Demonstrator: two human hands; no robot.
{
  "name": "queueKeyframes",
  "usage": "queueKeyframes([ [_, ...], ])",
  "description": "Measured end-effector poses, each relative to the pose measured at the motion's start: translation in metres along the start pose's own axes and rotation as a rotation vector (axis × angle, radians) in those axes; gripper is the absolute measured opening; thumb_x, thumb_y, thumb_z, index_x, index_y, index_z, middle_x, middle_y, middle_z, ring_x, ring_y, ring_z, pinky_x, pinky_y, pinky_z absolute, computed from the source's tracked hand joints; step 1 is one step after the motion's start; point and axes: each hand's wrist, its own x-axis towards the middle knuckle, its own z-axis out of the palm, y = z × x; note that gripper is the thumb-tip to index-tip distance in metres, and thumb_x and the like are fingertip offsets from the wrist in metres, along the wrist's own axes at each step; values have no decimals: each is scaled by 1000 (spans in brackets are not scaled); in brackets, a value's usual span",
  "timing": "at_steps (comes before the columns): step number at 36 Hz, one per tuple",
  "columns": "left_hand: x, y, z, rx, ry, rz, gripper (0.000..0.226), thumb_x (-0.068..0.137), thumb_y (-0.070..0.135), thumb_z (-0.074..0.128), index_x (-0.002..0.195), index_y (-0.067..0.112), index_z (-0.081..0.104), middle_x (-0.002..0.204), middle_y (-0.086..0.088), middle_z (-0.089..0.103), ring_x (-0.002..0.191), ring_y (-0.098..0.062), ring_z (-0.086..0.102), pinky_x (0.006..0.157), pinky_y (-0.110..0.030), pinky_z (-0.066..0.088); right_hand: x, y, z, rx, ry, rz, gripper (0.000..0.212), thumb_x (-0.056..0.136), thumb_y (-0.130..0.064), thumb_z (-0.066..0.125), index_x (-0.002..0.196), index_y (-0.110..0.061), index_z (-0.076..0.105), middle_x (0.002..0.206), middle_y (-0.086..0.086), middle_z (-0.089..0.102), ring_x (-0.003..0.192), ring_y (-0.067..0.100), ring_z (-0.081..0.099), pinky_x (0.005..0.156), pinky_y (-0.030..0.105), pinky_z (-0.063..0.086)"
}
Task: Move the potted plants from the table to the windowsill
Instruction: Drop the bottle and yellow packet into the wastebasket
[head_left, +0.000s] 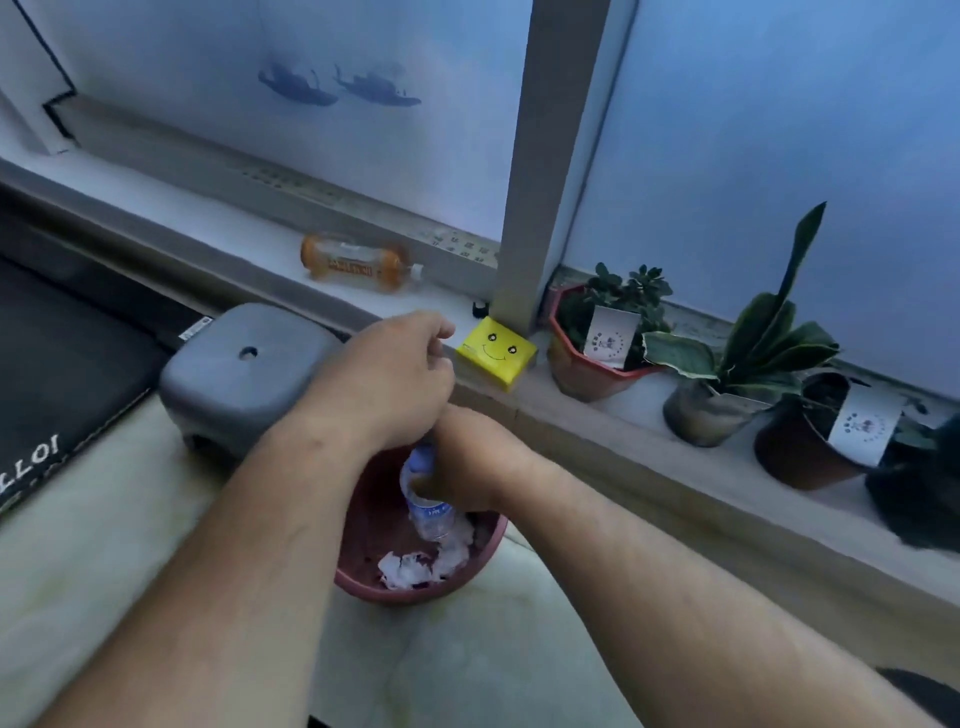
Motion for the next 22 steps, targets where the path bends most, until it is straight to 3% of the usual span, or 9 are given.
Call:
queueKeyframes([
  [5, 20, -26, -4, 15, -78, 25, 41, 88, 28, 50, 129, 36, 55, 125, 10, 63, 114, -17, 60, 101, -41, 49, 18, 5, 31, -39, -108, 132, 27, 78, -30, 68, 100, -16, 66, 107, 6, 61, 93, 31, 63, 77, 43, 56],
  [11, 33, -58, -15, -10, -109, 17, 46, 85, 26, 50, 130, 34, 55, 119, 13, 63, 112, -17, 60, 100, -41, 49, 22, 9, 60, -168, -238, 207, 36, 82, -30, 71, 112, -15, 59, 113, 7, 56, 95, 30, 63, 67, 35, 45],
  [14, 39, -64, -14, -49, -113, 21, 45, 86, 25, 50, 129, 32, 56, 117, 12, 64, 110, -17, 61, 99, -40, 50, 21, 11, 61, -197, -241, 224, 42, 81, -44, 70, 111, -17, 59, 113, 4, 58, 98, 29, 63, 69, 34, 46],
  [18, 46, -62, -11, -73, -110, 30, 44, 85, 23, 50, 127, 32, 57, 120, 10, 66, 109, -18, 62, 97, -40, 50, 31, 18, 38, -120, -46, 329, 45, 82, -66, 60, 100, -25, 59, 101, -3, 66, 92, 24, 63, 64, 34, 41],
  [22, 50, -64, -5, -87, -89, 27, 44, 85, 24, 49, 128, 33, 57, 122, 13, 66, 109, -14, 62, 98, -39, 51, 54, 54, 16, -15, 269, 533, 28, 89, -49, 58, 99, -24, 66, 100, 0, 72, 95, 26, 66, 71, 36, 52],
])
